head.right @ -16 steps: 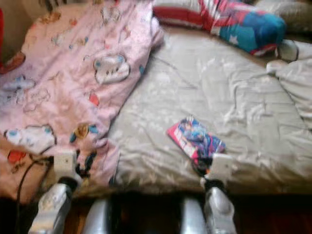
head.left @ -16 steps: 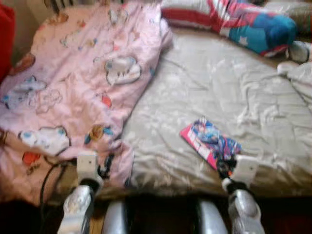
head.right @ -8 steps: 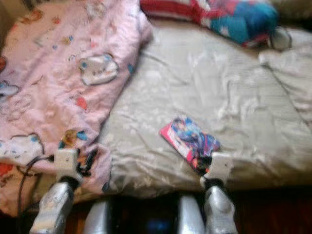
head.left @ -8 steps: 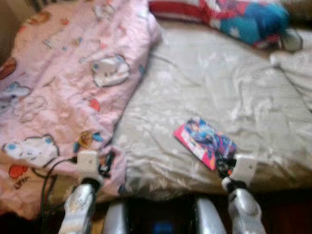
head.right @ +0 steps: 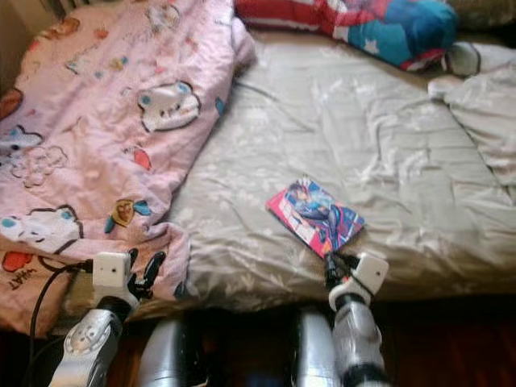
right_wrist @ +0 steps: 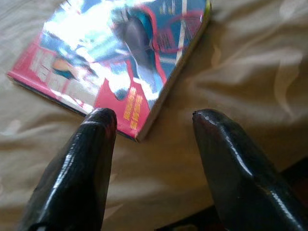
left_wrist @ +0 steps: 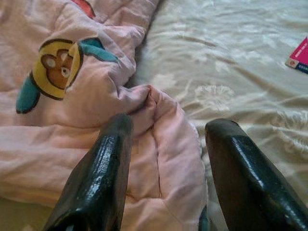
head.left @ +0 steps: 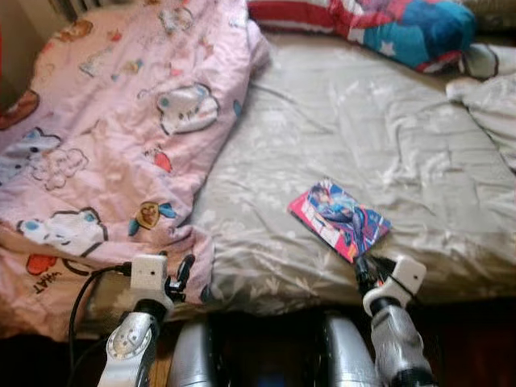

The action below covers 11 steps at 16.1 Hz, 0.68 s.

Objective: Clean up the room

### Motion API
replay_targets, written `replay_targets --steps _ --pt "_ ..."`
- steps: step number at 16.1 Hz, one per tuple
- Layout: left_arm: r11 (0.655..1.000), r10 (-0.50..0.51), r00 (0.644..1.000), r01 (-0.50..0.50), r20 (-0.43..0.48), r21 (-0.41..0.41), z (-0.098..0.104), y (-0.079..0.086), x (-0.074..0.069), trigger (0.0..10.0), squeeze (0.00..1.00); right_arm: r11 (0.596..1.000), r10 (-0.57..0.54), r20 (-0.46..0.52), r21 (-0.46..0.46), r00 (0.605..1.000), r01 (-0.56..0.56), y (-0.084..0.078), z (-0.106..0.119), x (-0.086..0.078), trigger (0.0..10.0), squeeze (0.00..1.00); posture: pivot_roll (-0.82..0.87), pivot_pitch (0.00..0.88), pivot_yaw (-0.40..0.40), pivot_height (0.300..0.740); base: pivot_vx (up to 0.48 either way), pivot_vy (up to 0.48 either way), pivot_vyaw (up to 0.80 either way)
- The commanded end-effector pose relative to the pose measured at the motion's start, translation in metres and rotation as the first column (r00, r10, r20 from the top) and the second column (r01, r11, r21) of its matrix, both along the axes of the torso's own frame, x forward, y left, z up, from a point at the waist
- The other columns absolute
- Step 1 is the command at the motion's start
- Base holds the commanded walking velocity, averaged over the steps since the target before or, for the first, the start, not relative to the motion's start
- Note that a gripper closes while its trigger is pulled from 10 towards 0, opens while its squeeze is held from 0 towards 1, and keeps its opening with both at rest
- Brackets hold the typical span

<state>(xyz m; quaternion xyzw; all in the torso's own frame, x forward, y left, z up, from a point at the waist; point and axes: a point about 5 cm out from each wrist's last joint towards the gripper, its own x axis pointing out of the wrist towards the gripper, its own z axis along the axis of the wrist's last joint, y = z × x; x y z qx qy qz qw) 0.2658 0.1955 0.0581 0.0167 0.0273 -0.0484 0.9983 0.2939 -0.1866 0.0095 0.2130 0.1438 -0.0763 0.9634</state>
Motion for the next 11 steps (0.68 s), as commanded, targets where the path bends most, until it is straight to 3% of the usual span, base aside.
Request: replay_targets --steps 1,2,3,7,11 --pt "0.999 -0.006 1.000 0.007 -0.018 0.035 0.000 0.006 -0.008 10.0 0.00 0.997 0.016 -0.044 0.080 0.999 -0.012 0.008 -0.006 0.000 10.0 0.80 0.08 0.295 0.051 0.597 0.000 0.000 0.00" --pt "0.999 -0.006 1.000 0.007 -0.016 0.038 0.002 0.007 -0.010 10.0 0.00 0.995 0.028 -0.034 0.100 0.999 -0.024 0.010 -0.005 0.002 10.0 0.80 0.09 0.297 0.052 0.597 0.000 0.000 0.00" --pt "0.999 -0.004 1.000 0.004 -0.010 0.041 0.005 0.010 -0.015 10.0 0.00 0.990 0.029 -0.025 0.138 0.999 -0.025 0.013 -0.003 0.005 10.0 0.00 0.11 0.310 0.056 0.597 0.000 0.000 0.00" --pt "0.998 0.001 1.000 0.000 -0.011 0.057 0.013 0.014 -0.027 10.0 0.00 0.968 0.019 -0.009 0.249 1.000 -0.017 0.020 0.000 0.011 10.0 0.00 0.15 0.358 0.062 0.597 0.000 0.000 0.00" --pt "0.998 0.010 0.999 -0.007 -0.043 0.067 0.012 0.017 -0.036 10.0 0.00 0.953 -0.053 0.031 0.300 0.998 0.042 0.014 0.000 0.008 10.0 0.00 0.15 0.372 0.065 0.597 0.000 0.000 0.00"
